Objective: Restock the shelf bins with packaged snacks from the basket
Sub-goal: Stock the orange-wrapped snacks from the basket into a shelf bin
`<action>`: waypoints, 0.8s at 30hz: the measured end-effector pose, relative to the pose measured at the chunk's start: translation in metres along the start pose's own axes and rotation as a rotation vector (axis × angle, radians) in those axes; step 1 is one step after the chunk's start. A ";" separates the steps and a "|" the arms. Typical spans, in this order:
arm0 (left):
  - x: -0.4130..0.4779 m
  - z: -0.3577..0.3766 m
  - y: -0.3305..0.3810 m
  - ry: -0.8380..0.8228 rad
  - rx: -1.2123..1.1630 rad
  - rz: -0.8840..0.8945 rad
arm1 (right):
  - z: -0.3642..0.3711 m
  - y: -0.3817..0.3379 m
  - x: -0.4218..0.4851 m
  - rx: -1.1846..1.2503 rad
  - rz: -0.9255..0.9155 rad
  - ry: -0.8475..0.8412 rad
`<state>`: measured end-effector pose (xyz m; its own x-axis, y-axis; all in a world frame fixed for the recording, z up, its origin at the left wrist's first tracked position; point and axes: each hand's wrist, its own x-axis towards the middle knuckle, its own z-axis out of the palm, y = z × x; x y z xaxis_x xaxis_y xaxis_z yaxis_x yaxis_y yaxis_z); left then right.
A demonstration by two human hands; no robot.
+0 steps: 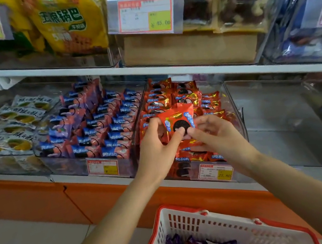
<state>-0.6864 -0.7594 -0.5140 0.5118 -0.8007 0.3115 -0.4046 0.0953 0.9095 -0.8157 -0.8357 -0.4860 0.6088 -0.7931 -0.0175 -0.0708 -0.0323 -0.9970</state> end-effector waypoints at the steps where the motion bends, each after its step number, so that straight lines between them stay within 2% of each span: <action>1: 0.003 -0.002 -0.005 -0.001 0.141 0.060 | -0.003 -0.001 0.004 -0.009 -0.010 0.028; 4: 0.012 -0.011 -0.022 0.008 0.681 0.275 | -0.020 -0.001 0.027 -0.254 -0.091 0.133; 7: 0.016 -0.016 -0.040 -0.032 0.901 0.357 | -0.033 0.004 0.049 -0.597 -0.096 0.127; 10: 0.017 -0.014 -0.048 -0.020 0.939 0.411 | -0.035 0.011 0.070 -0.766 -0.025 0.057; 12: 0.017 -0.014 -0.050 -0.003 0.935 0.435 | -0.034 0.010 0.080 -0.842 -0.041 0.022; 16: 0.017 -0.015 -0.056 0.016 0.959 0.477 | -0.031 0.007 0.095 -0.972 -0.198 0.142; 19: 0.017 -0.014 -0.059 0.016 0.956 0.478 | -0.024 0.016 0.099 -1.102 -0.225 0.153; 24: 0.018 -0.013 -0.061 0.014 0.962 0.474 | -0.019 0.021 0.100 -1.073 -0.243 0.226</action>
<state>-0.6426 -0.7714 -0.5604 0.1516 -0.7971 0.5845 -0.9884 -0.1160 0.0981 -0.7719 -0.9271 -0.5072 0.5497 -0.7828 0.2917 -0.6799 -0.6221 -0.3883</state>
